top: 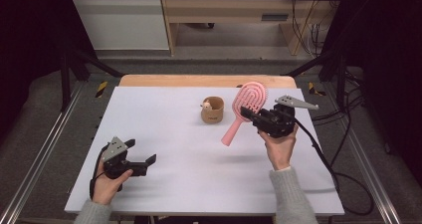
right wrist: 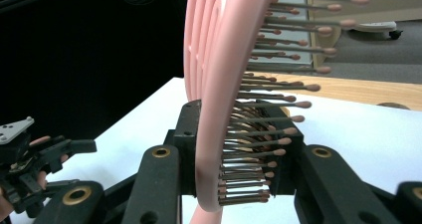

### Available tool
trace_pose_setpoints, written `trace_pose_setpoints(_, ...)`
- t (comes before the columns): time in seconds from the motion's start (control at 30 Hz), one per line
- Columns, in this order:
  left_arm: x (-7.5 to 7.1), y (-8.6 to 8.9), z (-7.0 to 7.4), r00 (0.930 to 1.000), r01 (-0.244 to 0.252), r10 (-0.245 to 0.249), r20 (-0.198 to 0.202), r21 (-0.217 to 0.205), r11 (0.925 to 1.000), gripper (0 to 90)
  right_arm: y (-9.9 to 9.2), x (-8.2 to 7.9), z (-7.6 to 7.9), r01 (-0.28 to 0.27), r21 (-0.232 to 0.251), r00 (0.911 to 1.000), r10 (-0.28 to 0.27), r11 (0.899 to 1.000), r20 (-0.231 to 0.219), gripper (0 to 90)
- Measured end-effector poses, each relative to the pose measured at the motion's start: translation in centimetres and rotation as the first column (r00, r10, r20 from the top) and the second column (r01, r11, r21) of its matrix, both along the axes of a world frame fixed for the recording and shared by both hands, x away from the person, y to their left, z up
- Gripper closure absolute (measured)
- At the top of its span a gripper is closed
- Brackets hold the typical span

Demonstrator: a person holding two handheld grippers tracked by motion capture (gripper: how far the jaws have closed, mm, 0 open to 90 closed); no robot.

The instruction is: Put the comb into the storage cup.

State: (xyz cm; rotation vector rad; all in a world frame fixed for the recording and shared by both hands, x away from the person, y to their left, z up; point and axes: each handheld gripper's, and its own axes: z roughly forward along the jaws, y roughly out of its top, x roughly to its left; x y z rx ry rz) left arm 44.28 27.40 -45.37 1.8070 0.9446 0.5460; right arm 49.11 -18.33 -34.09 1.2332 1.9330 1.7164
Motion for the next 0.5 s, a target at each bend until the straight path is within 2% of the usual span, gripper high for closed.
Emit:
trace_pose_setpoints(0.23,-0.1,0.5,0.1,0.9999,-0.011,0.011,0.003,-0.008,0.9999,0.0,0.6,0.8,0.7,0.015,-0.030,0.9998,-0.015,0.999,0.012,66.1)
trace_pose_setpoints(0.5,-0.1,1.1,0.0,0.9998,-0.021,0.021,0.002,-0.015,0.9997,0.0,1.0,1.8,1.1,0.036,-0.040,0.9993,-0.035,0.999,0.014,66.0)
